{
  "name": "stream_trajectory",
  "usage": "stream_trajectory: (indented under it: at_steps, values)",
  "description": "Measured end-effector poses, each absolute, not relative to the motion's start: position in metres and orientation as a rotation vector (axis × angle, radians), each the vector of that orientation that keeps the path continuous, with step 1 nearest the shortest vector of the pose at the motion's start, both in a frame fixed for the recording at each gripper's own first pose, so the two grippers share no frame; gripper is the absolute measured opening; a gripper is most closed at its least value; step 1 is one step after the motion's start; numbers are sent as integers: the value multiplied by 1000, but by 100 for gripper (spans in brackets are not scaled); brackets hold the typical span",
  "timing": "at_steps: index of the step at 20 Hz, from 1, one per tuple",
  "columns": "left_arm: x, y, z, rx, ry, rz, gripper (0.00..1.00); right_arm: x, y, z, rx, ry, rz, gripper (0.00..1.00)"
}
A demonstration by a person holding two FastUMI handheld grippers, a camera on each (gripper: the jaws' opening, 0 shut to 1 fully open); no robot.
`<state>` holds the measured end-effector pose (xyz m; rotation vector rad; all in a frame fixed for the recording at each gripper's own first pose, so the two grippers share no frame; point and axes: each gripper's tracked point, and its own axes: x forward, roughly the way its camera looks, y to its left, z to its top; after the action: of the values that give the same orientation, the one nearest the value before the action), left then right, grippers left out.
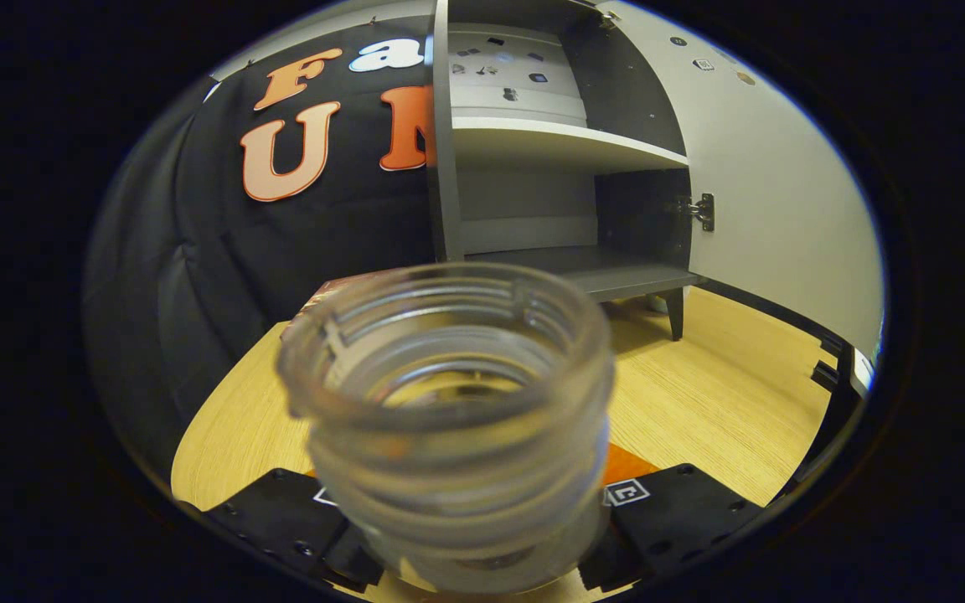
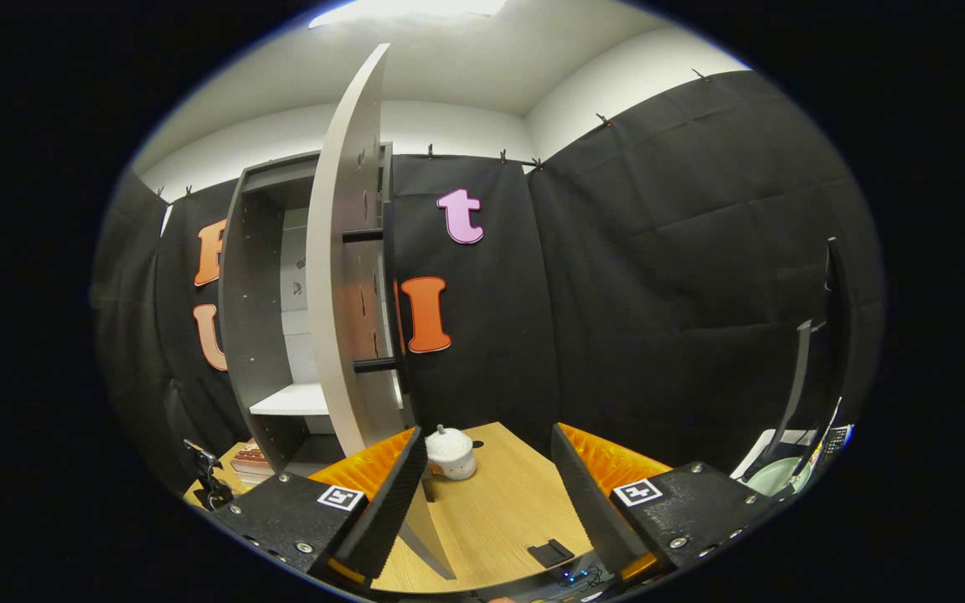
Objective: Open the cabinet door with the right hand, grasp the bottle in the cabinet with the left hand and place it on the coaster, then close the cabinet door with the right hand.
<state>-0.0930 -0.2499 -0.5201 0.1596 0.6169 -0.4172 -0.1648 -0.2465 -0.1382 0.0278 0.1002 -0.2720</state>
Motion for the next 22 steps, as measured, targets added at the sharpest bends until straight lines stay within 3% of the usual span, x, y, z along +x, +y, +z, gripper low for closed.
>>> stream_trajectory:
  at_steps: [8, 13, 22]
  values:
    - [-98, -249, -520, 134, 638, -409, 96, -163, -241, -140, 25, 105, -259, 93]
    - [-99, -247, -508, 135, 615, -406, 96, -165, -238, -137, 29, 101, -255, 93]
    - [-92, -255, -436, 125, 498, -406, 96, -168, -236, -125, 29, 78, -247, 93]
